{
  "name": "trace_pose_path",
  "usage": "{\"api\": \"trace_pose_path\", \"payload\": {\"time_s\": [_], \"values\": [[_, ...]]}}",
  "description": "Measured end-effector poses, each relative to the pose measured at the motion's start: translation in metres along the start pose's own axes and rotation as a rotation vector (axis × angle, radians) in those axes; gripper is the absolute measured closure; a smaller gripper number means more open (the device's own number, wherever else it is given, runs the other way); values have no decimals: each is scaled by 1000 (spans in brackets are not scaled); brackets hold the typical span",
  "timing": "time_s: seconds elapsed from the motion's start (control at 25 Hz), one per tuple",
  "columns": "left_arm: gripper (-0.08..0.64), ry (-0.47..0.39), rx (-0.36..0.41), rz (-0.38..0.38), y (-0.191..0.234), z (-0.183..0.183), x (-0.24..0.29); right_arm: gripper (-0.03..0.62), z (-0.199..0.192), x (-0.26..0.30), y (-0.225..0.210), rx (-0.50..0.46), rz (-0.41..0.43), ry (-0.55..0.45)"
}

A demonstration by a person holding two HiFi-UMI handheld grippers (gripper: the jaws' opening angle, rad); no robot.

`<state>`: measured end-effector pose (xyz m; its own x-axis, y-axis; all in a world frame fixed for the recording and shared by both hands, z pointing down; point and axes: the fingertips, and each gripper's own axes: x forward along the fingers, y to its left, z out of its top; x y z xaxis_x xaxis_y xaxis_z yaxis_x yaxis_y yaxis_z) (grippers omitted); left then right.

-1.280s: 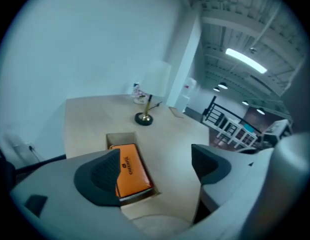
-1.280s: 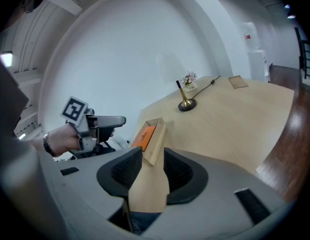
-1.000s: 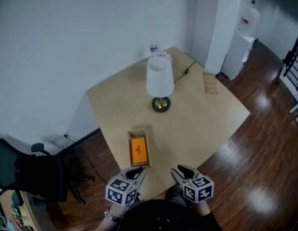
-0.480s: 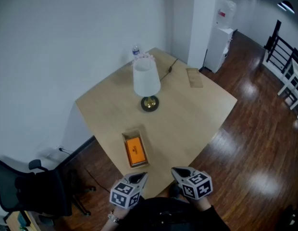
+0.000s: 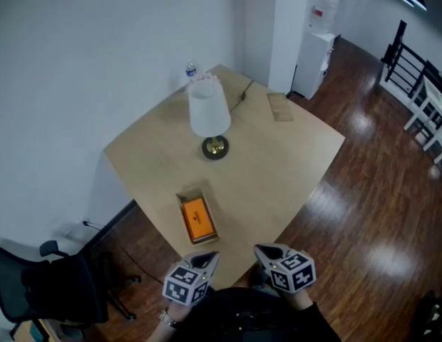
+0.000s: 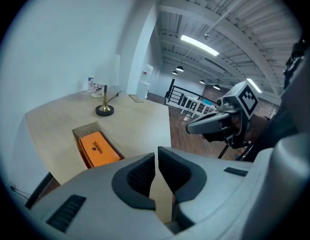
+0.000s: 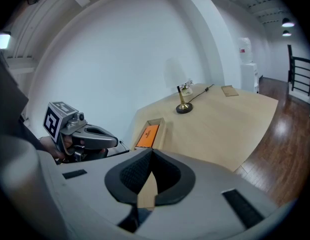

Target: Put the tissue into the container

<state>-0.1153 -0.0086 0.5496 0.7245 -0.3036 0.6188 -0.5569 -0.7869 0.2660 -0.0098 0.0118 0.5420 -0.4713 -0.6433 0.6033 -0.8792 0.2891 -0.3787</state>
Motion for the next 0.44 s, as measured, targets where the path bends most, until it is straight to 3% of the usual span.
{"api": "trace_pose_path", "payload": {"time_s": [0.44], "values": [[540, 2, 0, 20, 2, -1, -2, 589, -1, 1, 0, -13, 1, 5]]}}
